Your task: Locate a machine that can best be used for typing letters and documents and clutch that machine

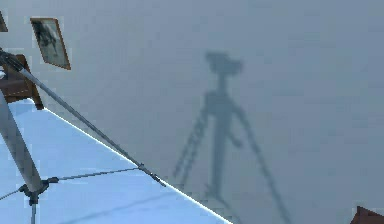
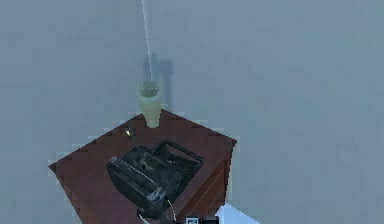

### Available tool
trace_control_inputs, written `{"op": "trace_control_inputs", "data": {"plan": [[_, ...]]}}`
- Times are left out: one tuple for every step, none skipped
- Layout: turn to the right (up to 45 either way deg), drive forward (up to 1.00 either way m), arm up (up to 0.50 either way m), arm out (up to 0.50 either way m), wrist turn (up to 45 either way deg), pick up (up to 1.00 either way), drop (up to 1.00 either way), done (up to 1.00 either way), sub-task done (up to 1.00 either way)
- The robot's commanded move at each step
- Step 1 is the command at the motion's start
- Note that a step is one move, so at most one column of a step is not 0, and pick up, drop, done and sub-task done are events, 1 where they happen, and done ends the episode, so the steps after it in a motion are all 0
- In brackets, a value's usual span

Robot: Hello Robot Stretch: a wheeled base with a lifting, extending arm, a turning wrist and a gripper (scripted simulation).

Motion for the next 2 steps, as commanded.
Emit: {"op": "trace_control_inputs", "data": {"plan": [[0.0,0.00,0.00,0.00,0.0,1.00,0.00,0.00,0.00],[0.0,0.00,0.10,0.00,0.0,0.00,0.00,0.00,0.00]]}}
